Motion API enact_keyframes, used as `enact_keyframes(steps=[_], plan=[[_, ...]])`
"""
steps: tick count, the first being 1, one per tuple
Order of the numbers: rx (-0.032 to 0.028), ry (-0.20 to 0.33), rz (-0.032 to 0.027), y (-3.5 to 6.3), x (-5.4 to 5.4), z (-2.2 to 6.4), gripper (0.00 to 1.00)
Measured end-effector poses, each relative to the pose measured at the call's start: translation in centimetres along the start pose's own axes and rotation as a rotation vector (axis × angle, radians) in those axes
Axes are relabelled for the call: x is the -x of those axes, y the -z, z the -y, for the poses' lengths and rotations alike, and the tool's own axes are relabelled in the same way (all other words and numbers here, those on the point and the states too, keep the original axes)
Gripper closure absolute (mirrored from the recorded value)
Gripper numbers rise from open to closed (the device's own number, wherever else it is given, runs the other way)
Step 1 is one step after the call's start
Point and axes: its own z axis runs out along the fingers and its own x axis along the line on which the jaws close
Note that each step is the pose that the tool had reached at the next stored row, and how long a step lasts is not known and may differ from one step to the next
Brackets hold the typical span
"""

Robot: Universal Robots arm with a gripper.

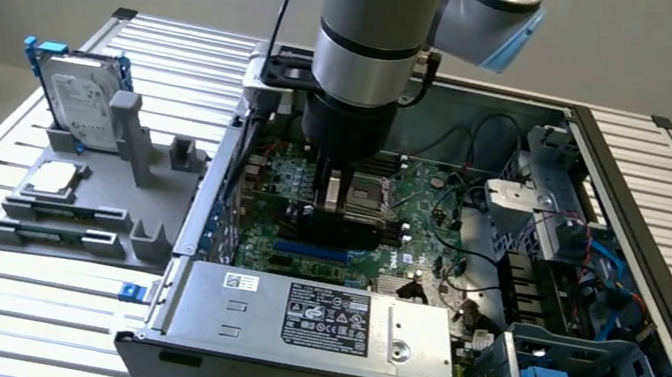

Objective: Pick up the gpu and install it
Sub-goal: 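Insert the gpu into the slot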

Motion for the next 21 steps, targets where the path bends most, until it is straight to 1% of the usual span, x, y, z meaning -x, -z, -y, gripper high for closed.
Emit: enact_keyframes(steps=[9, 21], plan=[[-0.0001, 0.0, -0.0015, -0.99, 0.0, -0.03, 0.73], [-0.0001, 0.0, -0.0017, -1.76, 0.0, -0.1, 0.73]])
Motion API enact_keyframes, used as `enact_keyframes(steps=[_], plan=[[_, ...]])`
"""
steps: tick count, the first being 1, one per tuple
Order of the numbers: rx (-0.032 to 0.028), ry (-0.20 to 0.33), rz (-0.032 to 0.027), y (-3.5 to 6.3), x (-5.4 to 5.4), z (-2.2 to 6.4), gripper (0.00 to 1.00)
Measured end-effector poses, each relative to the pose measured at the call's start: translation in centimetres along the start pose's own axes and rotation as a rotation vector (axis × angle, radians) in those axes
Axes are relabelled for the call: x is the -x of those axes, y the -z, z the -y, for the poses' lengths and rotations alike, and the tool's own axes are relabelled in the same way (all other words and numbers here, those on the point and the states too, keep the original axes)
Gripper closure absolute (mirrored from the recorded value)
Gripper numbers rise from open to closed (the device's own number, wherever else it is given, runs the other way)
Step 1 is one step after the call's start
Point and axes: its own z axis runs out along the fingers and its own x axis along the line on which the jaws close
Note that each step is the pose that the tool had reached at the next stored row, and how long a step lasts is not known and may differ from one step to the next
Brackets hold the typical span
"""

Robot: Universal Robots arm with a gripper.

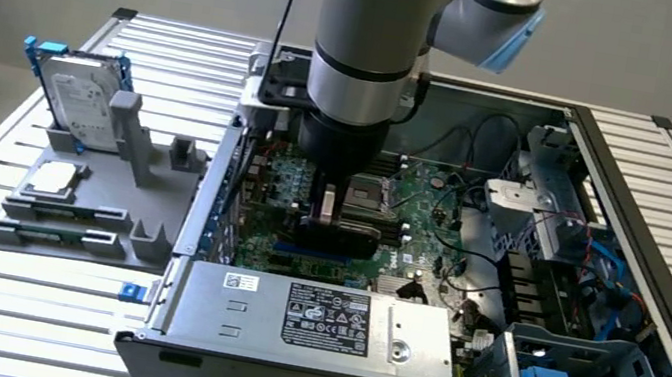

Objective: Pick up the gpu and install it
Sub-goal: 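Insert the gpu into the slot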

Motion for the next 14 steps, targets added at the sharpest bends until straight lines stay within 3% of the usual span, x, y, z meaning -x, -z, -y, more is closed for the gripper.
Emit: enact_keyframes(steps=[14], plan=[[0.0, 0.0, 0.0, -0.44, 0.0, -0.16, 0.73]])
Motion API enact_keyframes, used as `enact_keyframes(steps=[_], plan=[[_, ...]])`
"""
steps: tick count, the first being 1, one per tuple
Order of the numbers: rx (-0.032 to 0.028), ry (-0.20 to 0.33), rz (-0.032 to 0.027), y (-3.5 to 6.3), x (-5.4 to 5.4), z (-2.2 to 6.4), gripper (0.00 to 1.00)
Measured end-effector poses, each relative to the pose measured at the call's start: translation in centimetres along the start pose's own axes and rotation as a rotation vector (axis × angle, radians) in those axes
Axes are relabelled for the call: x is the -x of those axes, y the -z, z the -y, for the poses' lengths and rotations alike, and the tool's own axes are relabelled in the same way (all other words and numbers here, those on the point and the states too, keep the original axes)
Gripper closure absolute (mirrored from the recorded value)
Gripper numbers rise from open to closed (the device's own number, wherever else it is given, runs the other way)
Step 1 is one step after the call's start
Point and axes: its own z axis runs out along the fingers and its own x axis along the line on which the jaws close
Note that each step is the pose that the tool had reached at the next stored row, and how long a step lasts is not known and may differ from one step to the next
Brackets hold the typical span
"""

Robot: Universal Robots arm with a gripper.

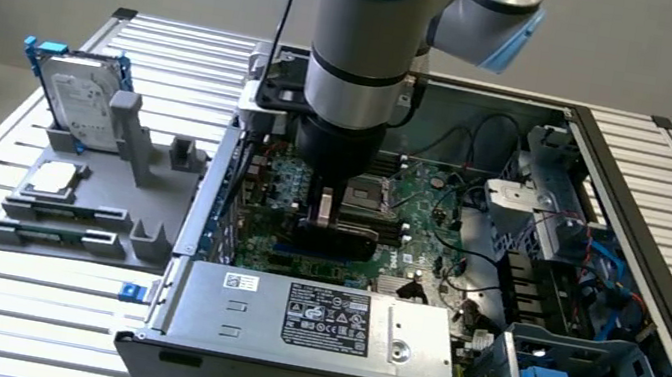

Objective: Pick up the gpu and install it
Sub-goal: 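Insert the gpu into the slot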

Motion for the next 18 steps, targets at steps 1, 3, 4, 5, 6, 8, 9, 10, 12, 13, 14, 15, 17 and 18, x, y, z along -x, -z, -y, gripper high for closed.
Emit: enact_keyframes(steps=[1, 3, 4, 5, 6, 8, 9, 10, 12, 13, 14, 15, 17, 18], plan=[[0.0, 0.0, 0.0, -0.02, 0.0, 0.0, 0.73], [0.0001, 0.0, -0.0001, -0.06, 0.0, -0.01, 0.73], [0.0001, 0.0, -0.0001, -0.08, 0.0, -0.01, 0.73], [0.0001, 0.0, -0.0001, -0.11, 0.0, -0.02, 0.73], [0.0001, 0.001, -0.0001, -0.13, 0.0, -0.02, 0.73], [0.0001, 0.001, -0.0002, -0.19, 0.0, -0.02, 0.73], [0.0001, 0.002, -0.0002, -0.21, 0.0, -0.02, 0.73], [0.0001, 0.002, 0.0, -0.24, 0.0, -0.02, 0.73], [0.0001, 0.003, -0.0002, -0.27, 0.0, -0.02, 0.73], [0.0001, 0.004, -0.0003, -0.27, 0.0, -0.02, 0.73], [0.0001, 0.004, -0.0002, -0.28, 0.0, -0.01, 0.73], [0.0, 0.005, -0.0002, -0.29, 0.0, -0.01, 0.73], [0.0, 0.006, -0.0001, -0.29, 0.0, -0.01, 0.73], [0.0, 0.007, 0.0001, -0.29, 0.0, -0.01, 0.73]])
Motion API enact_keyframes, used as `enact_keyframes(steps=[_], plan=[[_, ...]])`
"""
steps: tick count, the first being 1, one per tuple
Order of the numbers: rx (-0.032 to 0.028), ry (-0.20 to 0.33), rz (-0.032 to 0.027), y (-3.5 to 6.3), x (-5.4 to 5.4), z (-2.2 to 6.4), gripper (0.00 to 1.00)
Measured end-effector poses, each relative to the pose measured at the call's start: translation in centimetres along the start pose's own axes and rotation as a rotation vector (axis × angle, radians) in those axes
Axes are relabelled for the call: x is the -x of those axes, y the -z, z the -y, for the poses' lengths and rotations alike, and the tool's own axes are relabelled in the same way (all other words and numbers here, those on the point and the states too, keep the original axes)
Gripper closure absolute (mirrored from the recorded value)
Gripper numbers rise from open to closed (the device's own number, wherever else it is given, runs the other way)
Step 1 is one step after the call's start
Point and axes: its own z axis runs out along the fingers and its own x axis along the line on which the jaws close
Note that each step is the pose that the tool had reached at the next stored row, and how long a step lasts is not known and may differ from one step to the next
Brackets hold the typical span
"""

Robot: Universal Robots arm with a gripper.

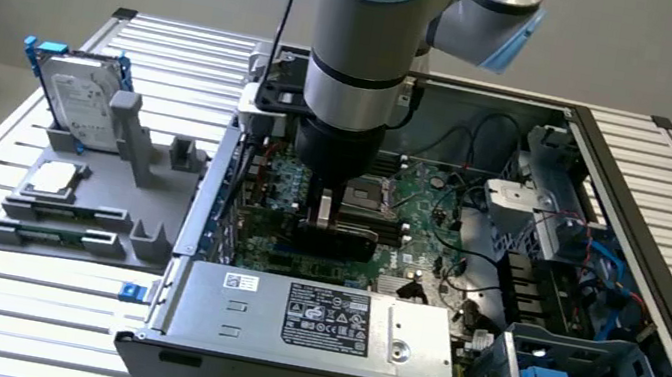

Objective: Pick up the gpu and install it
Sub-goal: 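Insert the gpu into the slot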

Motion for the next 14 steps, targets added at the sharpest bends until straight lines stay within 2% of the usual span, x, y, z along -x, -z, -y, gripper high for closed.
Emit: enact_keyframes(steps=[3, 4, 5, 9, 11, 12, 14], plan=[[-0.0005, 0.001, 0.0017, -0.04, 0.0, 0.0, 0.72], [-0.0003, 0.001, 0.0014, -0.03, 0.0, 0.0, 0.66], [-0.0001, 0.001, 0.0013, 0.0, 0.0, 0.0, 0.66], [0.0001, 0.001, 0.0026, 0.21, 0.0, -0.01, 0.42], [0.0, 0.001, 0.0029, 0.91, 0.0, -0.04, 0.42], [0.0, 0.001, 0.003, 1.36, 0.0, -0.05, 0.36], [-0.0001, 0.001, 0.003, 2.25, 0.0, -0.08, 0.36]])
